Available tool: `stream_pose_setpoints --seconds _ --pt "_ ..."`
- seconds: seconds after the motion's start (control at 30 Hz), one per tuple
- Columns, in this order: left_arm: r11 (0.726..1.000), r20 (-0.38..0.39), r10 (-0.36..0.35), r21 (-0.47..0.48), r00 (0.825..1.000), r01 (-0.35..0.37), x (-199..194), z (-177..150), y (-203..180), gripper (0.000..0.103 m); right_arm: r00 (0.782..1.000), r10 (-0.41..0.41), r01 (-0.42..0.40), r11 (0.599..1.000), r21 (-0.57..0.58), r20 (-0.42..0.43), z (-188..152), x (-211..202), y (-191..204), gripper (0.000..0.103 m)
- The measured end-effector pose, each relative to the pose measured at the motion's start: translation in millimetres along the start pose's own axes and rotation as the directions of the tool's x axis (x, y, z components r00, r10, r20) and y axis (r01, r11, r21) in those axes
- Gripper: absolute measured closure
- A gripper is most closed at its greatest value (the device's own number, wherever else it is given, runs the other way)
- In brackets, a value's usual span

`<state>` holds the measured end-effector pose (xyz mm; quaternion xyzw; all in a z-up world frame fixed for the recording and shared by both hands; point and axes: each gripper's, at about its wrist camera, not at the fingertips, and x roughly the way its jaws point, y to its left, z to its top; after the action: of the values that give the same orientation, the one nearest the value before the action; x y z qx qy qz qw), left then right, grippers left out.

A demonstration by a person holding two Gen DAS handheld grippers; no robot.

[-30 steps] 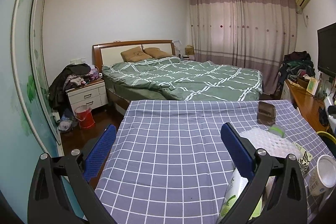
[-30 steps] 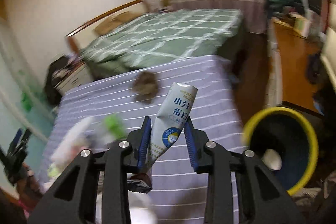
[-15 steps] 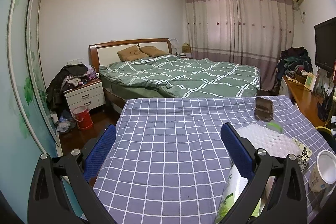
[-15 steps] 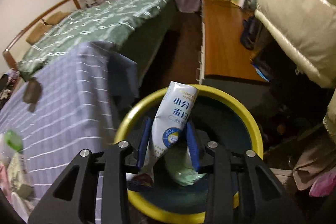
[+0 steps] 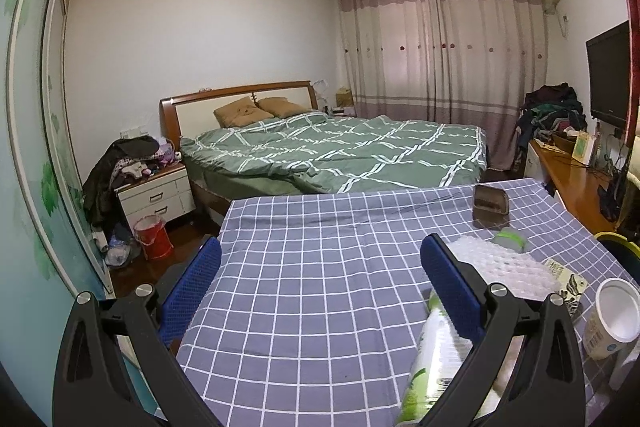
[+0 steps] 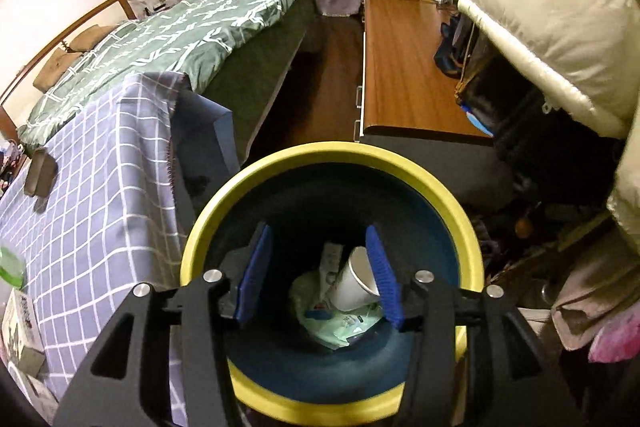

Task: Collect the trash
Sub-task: 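Carry the milk tube with the right tool and release it into the bin, then grasp the white pill bottle with the left tool and lift it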

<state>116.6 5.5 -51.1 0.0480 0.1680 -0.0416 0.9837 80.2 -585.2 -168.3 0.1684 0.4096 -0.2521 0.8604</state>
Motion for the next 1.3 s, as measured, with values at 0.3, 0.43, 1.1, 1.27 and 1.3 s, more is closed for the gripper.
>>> stream_pose_setpoints --seconds 0.3,0.43,1.1,1.27,1.3 --pt "0.99 -0.021 -0.132 0.035 0.991 0.133 -45.3 16.5 -28.1 0.005 0.998 0.037 -0.036 0.999 -0.014 0.053 -17.1 -44.3 -8.4 0.051" --pt "0.958 -0.066 -0.274 0.061 0.959 0.278 -77.7 16.1 -52.3 0.005 0.995 0.077 -0.075 0.997 -0.025 0.066 -26.8 -59.5 -9.3 0.05" --pt "0.572 -0.551 -0.64 0.123 0.535 0.811 -88.7 -78.8 -230.3 0.022 0.972 0.209 -0.203 0.977 -0.062 0.106 -49.9 -96.1 -15.8 0.044" --pt "0.591 -0.559 -0.625 0.118 0.546 0.798 -77.4 -79.2 -235.4 0.022 0.971 0.219 -0.214 0.975 -0.053 0.096 -51.3 -89.1 -19.3 0.044" --pt "0.591 -0.561 -0.623 0.119 0.545 0.798 -75.3 -78.7 -236.5 0.023 0.971 0.22 -0.216 0.975 -0.052 0.095 -52.2 -88.1 -20.2 0.044"
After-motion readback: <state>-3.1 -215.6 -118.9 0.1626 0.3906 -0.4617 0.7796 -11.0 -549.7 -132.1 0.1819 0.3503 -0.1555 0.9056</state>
